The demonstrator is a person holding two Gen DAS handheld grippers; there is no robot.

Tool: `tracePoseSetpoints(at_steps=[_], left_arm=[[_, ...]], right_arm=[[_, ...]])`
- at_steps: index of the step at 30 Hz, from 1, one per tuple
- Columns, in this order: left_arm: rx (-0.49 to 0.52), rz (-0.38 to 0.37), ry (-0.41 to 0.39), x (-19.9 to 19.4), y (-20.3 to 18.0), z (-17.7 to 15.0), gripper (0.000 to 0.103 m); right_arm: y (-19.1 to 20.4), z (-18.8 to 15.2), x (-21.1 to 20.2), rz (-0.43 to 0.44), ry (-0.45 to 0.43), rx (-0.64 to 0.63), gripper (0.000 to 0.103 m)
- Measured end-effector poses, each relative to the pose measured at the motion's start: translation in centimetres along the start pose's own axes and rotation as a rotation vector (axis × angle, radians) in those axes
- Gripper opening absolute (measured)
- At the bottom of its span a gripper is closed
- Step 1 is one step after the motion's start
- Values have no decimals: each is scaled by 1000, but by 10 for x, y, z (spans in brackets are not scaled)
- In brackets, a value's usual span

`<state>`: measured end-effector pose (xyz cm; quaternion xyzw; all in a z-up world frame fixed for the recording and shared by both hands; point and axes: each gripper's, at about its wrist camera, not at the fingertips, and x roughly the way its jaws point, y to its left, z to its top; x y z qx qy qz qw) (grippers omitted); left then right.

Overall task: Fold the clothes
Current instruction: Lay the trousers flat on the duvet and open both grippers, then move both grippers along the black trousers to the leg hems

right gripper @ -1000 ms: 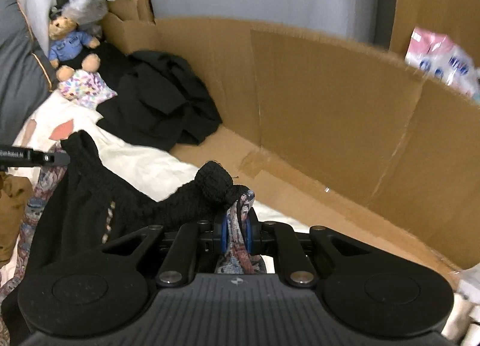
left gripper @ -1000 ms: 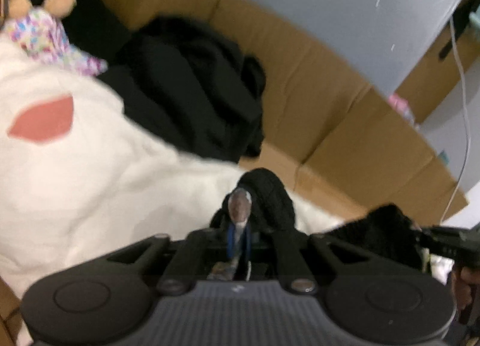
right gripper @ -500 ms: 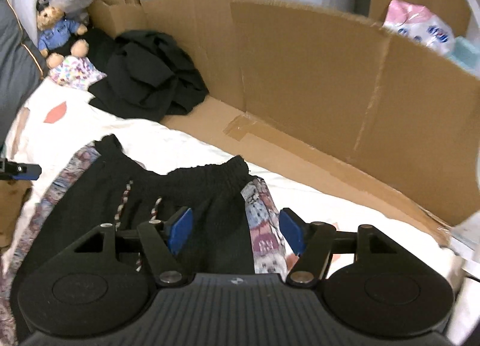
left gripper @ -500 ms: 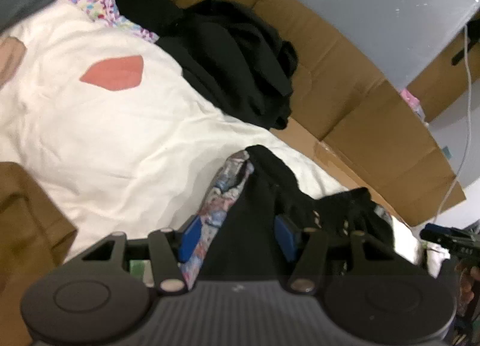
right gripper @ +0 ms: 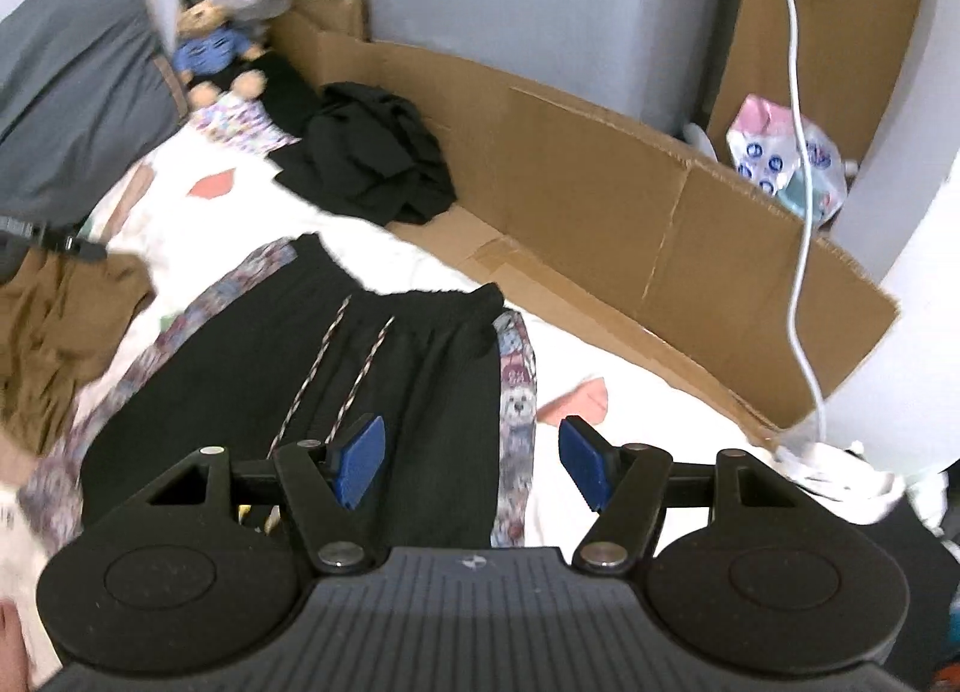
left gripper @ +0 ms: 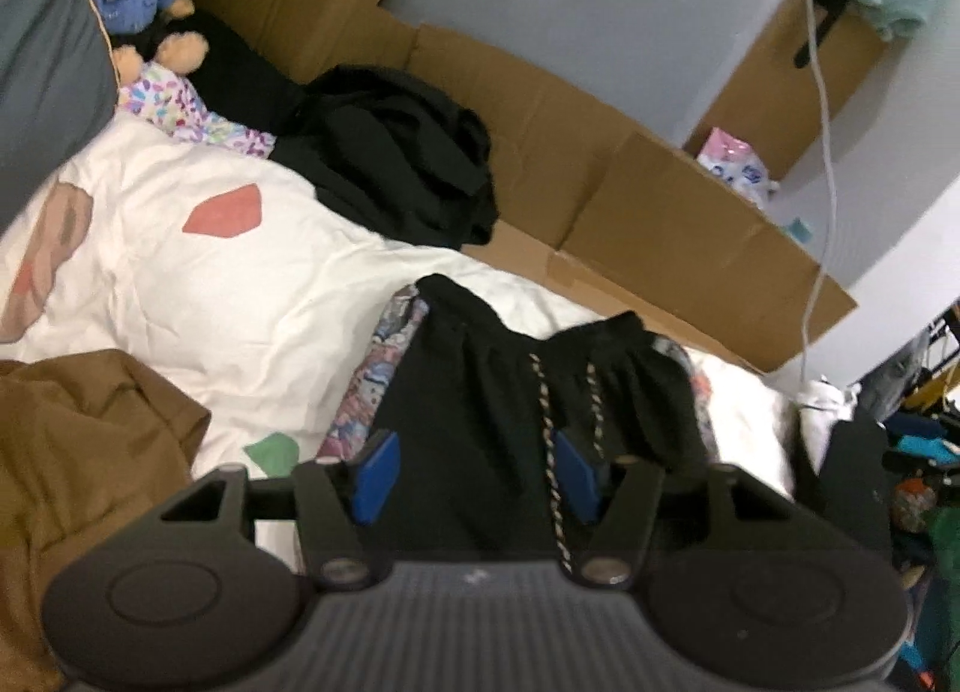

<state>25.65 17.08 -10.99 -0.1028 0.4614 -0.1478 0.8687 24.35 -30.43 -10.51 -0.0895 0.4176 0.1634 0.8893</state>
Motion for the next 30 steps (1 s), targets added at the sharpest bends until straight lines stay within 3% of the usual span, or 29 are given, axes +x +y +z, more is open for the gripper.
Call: tracePoseSetpoints(at_steps=[8, 14, 16, 19, 22, 25, 30], left_arm=[[-28, 14, -56, -61, -52, 9, 61], [-1, 5, -94, -101, -90, 8, 63], [29, 34, -94, -113, -101, -1, 63], [16, 69, -65, -117, -107, -13, 63], [-6, 51, -74, -122, -110, -27, 63], [30, 52, -26, -124, -117, -30, 63], [51, 37, -28, -123, -121, -38, 63]], right_arm=[[35, 4, -80, -48, -3, -43, 69], [52, 7, -130, -67, -25, -17, 69], [56, 12, -141, -77, -25, -26, 69], [58, 15, -152, -73, -44, 27, 69], [58, 11, -148, -31, -44, 82, 69], [59, 4, -142, -12, -36, 77, 69], [64, -22, -138, -16, 22, 68, 69]])
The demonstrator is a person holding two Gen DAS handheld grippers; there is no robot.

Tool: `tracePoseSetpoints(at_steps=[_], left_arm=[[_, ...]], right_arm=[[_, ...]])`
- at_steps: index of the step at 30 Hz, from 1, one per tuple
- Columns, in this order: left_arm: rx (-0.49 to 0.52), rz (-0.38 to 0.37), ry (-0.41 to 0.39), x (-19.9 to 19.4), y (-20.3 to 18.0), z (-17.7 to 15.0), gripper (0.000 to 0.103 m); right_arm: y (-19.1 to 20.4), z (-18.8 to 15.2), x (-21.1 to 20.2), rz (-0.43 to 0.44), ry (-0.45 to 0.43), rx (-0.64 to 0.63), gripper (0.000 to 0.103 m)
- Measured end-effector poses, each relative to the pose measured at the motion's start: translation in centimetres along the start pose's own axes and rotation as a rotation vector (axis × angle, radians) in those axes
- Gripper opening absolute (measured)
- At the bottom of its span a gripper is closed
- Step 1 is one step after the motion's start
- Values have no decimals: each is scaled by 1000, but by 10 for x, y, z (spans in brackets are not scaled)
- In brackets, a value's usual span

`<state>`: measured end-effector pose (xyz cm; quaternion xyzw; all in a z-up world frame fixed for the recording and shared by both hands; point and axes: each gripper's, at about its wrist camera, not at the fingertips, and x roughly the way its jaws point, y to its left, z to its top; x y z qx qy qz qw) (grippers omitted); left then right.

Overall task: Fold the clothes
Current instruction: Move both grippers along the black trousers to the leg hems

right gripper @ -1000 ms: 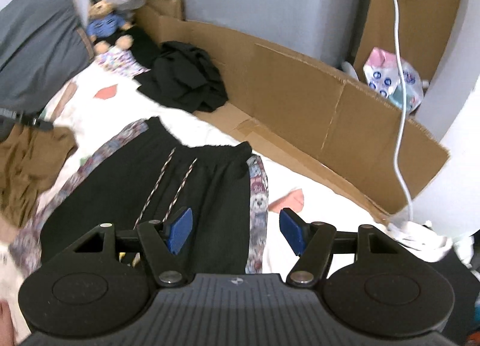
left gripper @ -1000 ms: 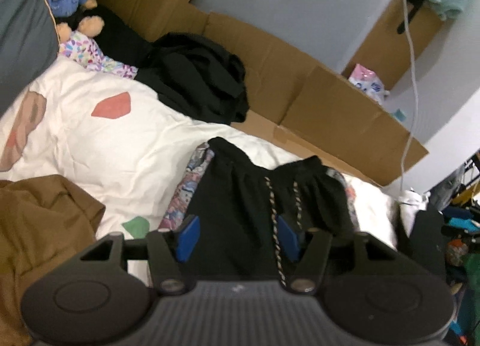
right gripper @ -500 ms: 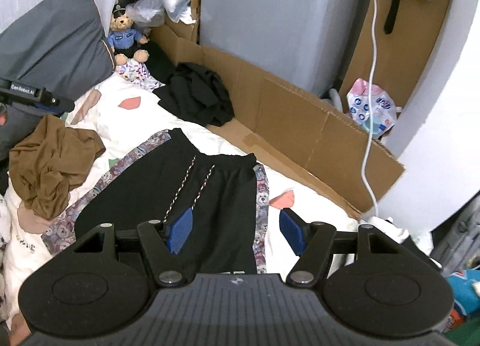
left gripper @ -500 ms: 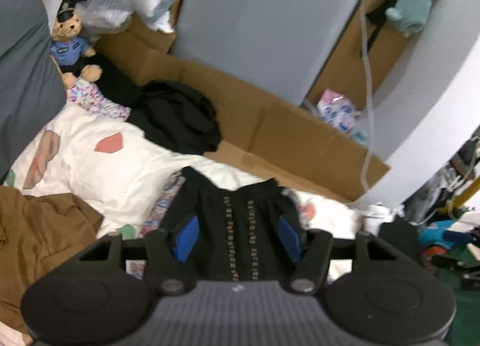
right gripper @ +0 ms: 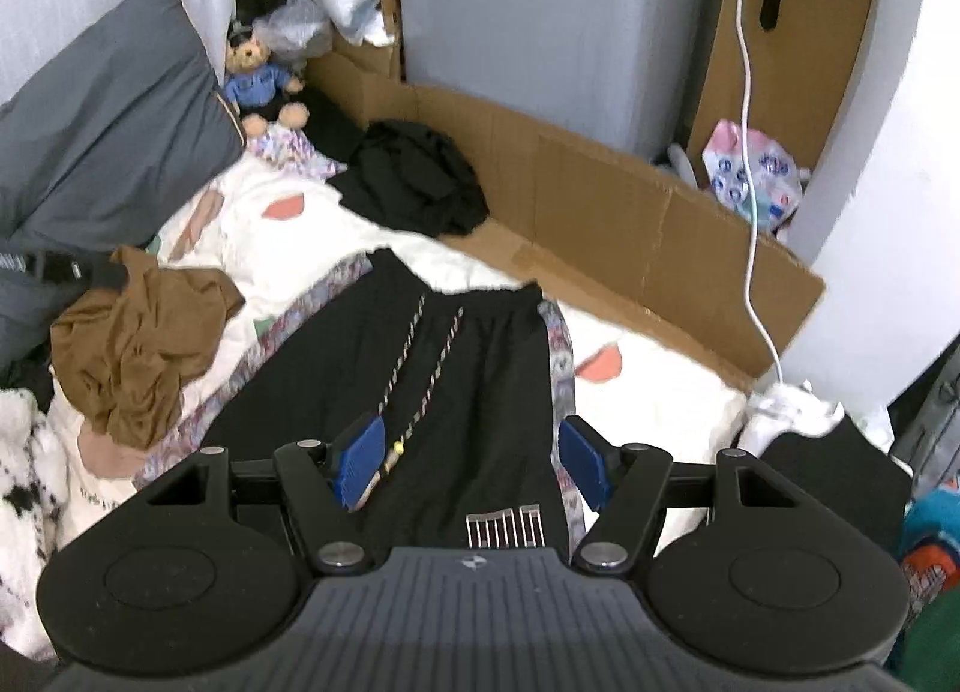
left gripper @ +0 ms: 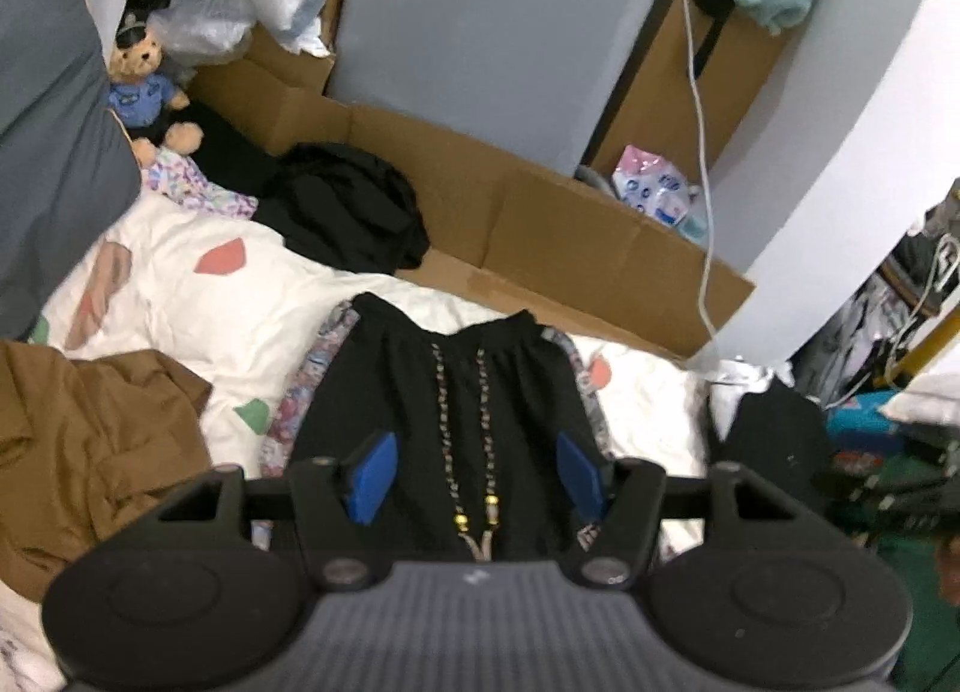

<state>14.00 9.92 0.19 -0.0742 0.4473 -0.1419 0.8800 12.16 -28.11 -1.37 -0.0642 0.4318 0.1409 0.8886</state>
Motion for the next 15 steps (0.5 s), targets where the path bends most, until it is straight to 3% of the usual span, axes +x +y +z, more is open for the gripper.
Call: tracePoseSetpoints(at_steps=[4, 8, 15], left_arm=[[75, 5, 58, 16, -9, -13, 63], [169, 14, 189, 43, -25, -35, 63], [282, -84, 350, 87, -59, -84, 63]], right_arm=[[4, -19, 3, -8, 45, -50, 69], [1, -38, 17, 15, 106, -63, 69], [-12, -68, 46, 23, 217, -78, 69]])
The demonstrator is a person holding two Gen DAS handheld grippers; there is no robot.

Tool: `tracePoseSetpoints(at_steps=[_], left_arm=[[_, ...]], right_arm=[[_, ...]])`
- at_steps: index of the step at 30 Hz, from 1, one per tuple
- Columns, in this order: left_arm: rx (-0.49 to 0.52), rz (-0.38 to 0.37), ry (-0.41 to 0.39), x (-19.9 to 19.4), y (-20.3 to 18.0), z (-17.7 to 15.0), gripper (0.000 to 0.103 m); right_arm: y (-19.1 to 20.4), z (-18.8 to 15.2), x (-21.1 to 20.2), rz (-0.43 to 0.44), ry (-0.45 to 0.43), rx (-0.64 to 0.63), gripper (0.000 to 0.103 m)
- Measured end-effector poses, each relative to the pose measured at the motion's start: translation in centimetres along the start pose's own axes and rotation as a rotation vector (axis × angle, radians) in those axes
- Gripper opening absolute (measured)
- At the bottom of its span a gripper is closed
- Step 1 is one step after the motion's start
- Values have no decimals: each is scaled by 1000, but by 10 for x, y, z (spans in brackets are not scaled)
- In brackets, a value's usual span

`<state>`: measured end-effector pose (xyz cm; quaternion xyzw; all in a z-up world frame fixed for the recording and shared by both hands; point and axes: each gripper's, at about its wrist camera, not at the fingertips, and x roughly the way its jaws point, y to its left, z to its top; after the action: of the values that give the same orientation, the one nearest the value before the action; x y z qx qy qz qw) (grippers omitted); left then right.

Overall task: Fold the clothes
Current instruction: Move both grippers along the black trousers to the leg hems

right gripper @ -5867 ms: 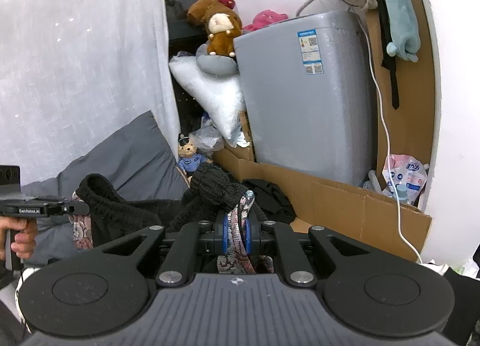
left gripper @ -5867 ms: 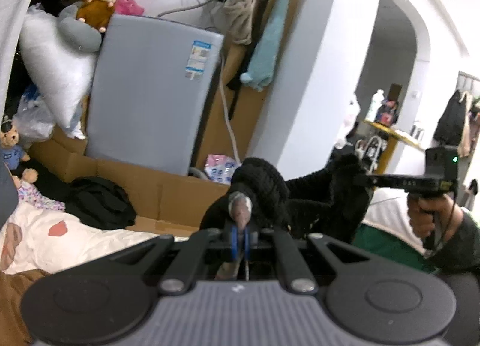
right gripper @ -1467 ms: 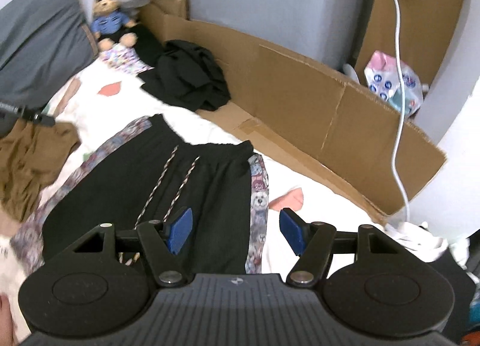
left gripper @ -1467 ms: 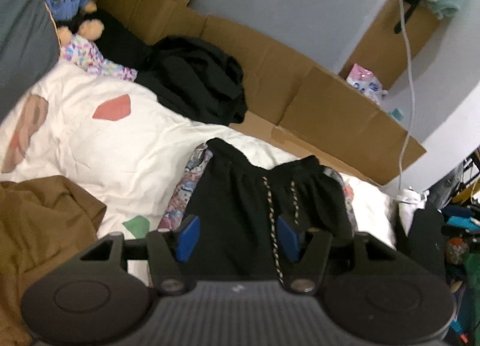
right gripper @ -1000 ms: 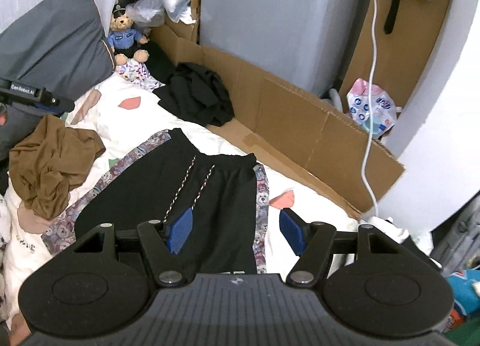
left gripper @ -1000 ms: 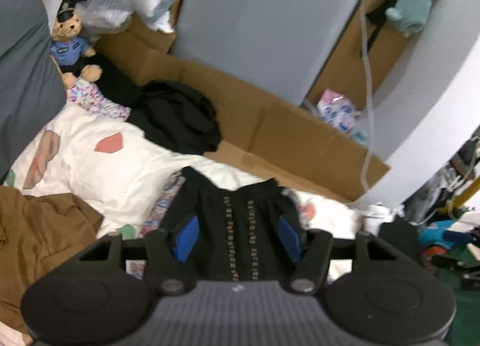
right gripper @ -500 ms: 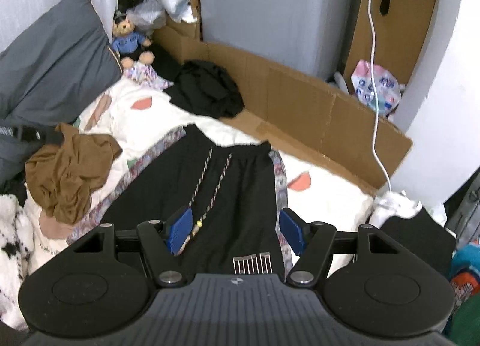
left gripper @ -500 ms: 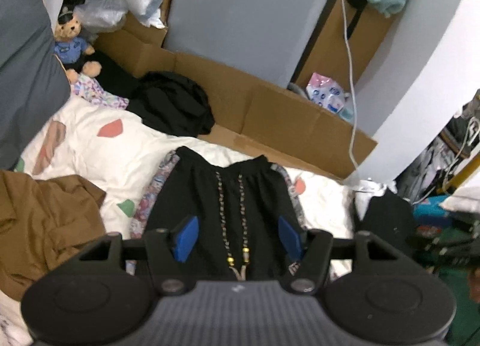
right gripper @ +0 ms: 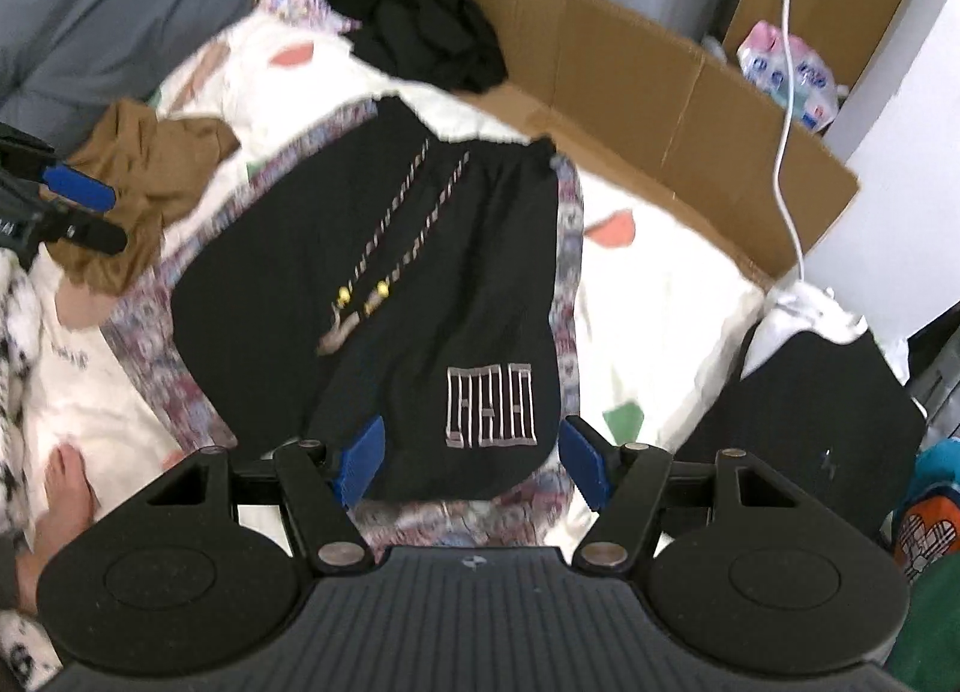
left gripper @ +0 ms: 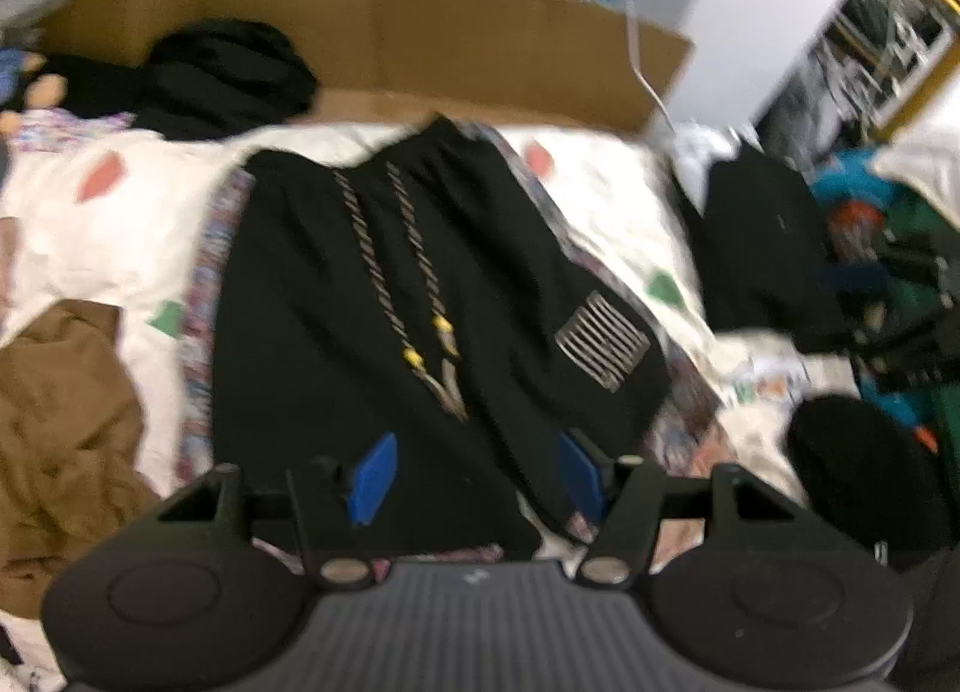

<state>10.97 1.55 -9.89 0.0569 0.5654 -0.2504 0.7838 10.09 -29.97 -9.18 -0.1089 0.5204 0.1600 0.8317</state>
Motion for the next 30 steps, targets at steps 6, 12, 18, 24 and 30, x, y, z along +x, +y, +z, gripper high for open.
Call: tracePoseSetpoints(at_steps=[6, 12, 18, 24, 30], left_arm=[[42, -85, 17, 29, -28, -17, 63], [21, -124, 8, 47, -44, -20, 63], [19, -164, -10, 56, -56, -25, 61], [-48, -187, 31, 76, -60, -39, 61], [-20, -218, 65, 103, -62, -46, 61]], right_arm=[[-25, -24, 21, 12, 72, 22, 68], [-42, -45, 29, 13, 106, 56, 65], [-49, -59, 35, 24, 123, 70, 56], [-66, -62, 50, 56, 133, 97, 50], [-72, -69, 72, 95, 148, 109, 47]])
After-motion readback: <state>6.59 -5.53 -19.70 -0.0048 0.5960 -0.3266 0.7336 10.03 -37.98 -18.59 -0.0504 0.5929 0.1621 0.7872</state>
